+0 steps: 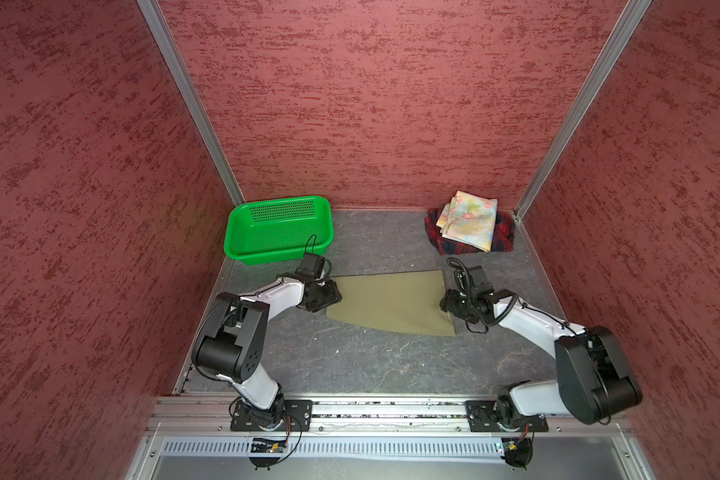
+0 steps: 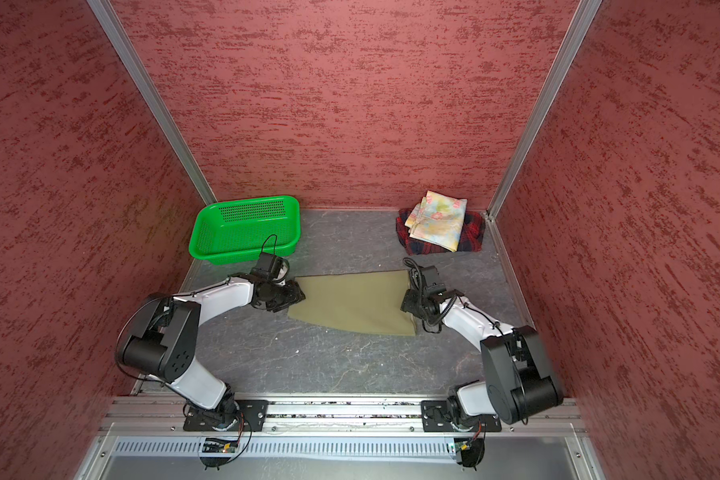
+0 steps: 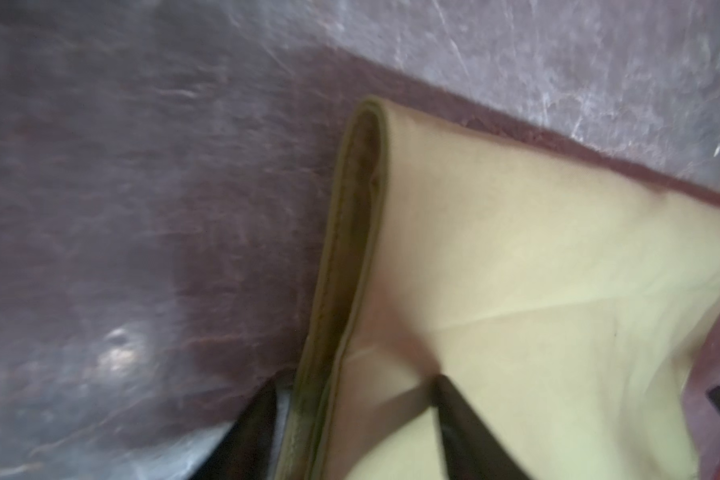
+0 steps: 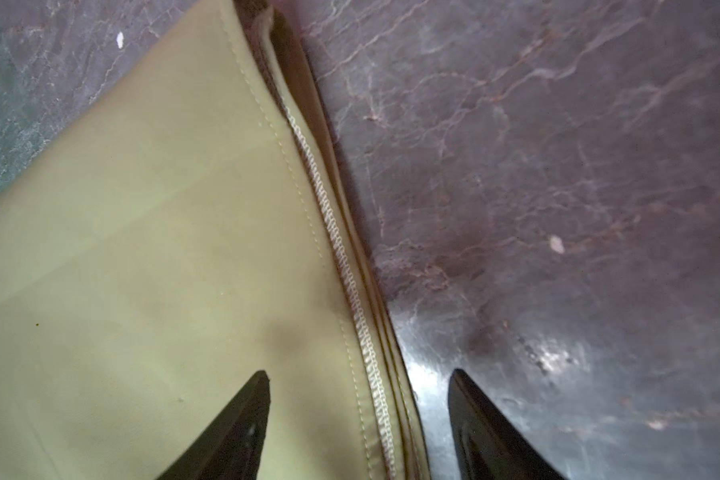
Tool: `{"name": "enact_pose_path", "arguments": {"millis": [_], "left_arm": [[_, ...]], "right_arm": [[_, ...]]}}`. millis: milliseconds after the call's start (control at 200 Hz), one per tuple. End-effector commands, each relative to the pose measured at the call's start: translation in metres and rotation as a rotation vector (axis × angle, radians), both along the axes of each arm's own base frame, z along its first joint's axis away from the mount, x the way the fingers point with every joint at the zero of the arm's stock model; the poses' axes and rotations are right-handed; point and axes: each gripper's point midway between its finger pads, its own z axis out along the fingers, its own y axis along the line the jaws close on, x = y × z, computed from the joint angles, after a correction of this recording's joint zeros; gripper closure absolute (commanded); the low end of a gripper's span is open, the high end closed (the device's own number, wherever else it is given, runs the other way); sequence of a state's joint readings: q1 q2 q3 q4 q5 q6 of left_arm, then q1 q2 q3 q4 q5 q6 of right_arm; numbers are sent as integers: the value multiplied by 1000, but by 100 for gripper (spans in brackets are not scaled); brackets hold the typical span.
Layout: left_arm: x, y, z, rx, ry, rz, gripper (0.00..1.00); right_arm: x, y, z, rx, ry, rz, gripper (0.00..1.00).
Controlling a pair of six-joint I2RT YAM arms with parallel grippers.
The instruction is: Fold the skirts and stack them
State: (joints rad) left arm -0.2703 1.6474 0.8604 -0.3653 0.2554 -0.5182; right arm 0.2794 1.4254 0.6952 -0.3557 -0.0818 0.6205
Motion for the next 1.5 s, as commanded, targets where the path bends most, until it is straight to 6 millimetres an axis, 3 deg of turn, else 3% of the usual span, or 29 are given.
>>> {"name": "enact_pose_path", "arguments": {"millis": [0,85,210,336,481,706,872,972,1097,1373,1493], "left_arm": [[-3,-6,-17,-28,32,-29,72],[-1,-5,-20,-24,37,-22,100],[9,2,-3,23,-4,-8,100],[20,9,30,81,-74,-14,100],[20,9,65,149,-122,-55,100],[13,-12,102,310,-180,-162,100],[19,-38,127,451,-232,-219,100],[22,-62,138,554,-259,-262,100],[22,-106,144,606,-283,-323,100],[6,-224,120,491,-266,-461,100],[-3,-256,104,402,-224,-482,100]], "right_arm": [[6,3,-10,15,-5,2,31],[8,2,-14,9,0,0,32],[12,1,-12,-8,-7,-1,31],[18,-2,-4,-29,-29,2,30],[22,-2,-2,-44,-40,15,30],[23,26,-6,120,-72,55,43],[18,45,-16,206,-67,75,53],[14,50,-27,237,-40,77,62],[11,53,-36,262,-31,73,71],[7,55,-40,299,-36,59,76],[1,54,-44,311,-29,41,77]]}}
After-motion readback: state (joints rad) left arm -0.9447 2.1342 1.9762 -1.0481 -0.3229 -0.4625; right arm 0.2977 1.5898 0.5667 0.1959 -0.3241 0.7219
